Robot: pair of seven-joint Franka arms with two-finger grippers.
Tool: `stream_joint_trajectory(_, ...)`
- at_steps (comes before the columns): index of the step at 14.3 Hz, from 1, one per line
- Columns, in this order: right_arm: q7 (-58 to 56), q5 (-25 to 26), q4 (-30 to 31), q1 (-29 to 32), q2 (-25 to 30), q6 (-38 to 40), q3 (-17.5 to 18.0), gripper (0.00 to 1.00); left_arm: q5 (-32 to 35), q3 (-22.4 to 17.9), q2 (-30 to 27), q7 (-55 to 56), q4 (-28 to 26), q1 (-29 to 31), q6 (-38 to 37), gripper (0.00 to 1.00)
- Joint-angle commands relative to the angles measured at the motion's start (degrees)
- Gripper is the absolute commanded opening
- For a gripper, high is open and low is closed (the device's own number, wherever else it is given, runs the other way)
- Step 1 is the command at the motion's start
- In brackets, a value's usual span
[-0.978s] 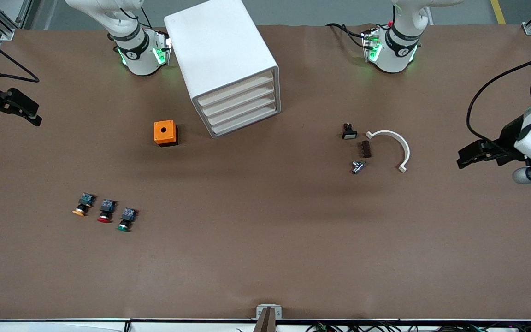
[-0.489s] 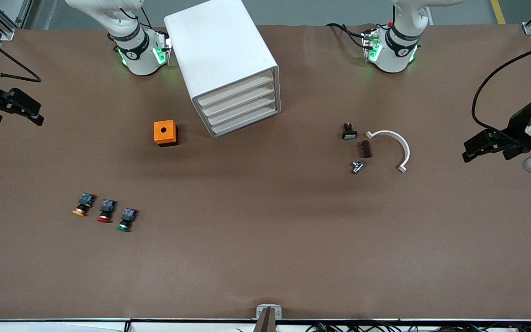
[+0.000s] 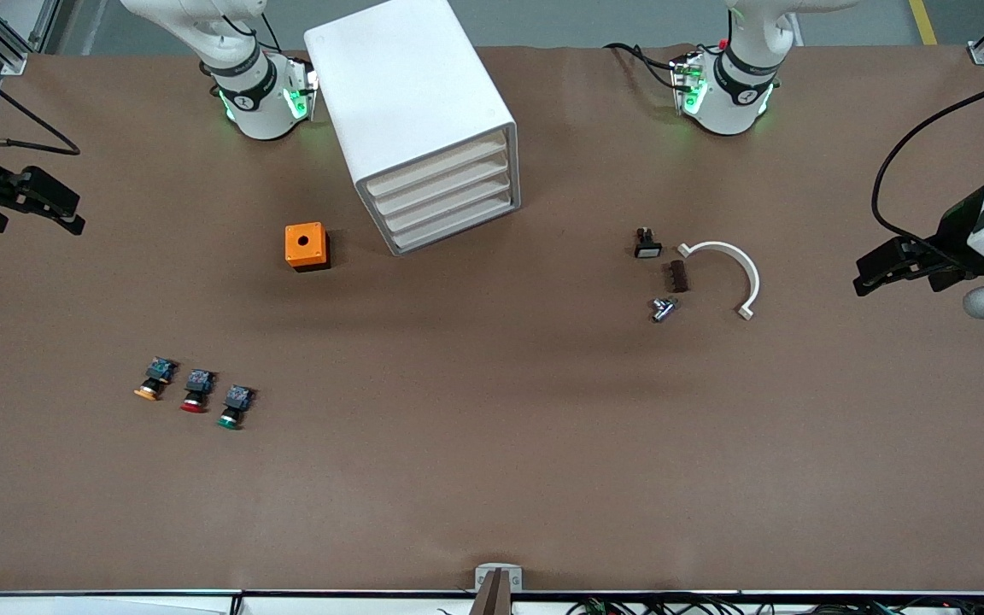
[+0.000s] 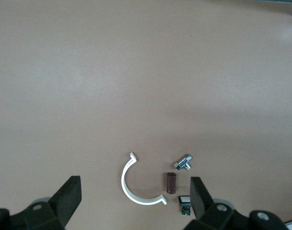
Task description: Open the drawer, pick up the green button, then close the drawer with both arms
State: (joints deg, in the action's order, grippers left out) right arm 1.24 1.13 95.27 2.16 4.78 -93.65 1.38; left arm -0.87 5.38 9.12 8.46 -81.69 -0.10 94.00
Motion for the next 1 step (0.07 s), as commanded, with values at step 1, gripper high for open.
stream_joint_trajectory(1,-0.19,-0.69,-1.05,1.35,0.06,-0.13,0.99,1.0,0.08,0.07,-0.25,0.06,0.48,-0.16,-1.1,1.0)
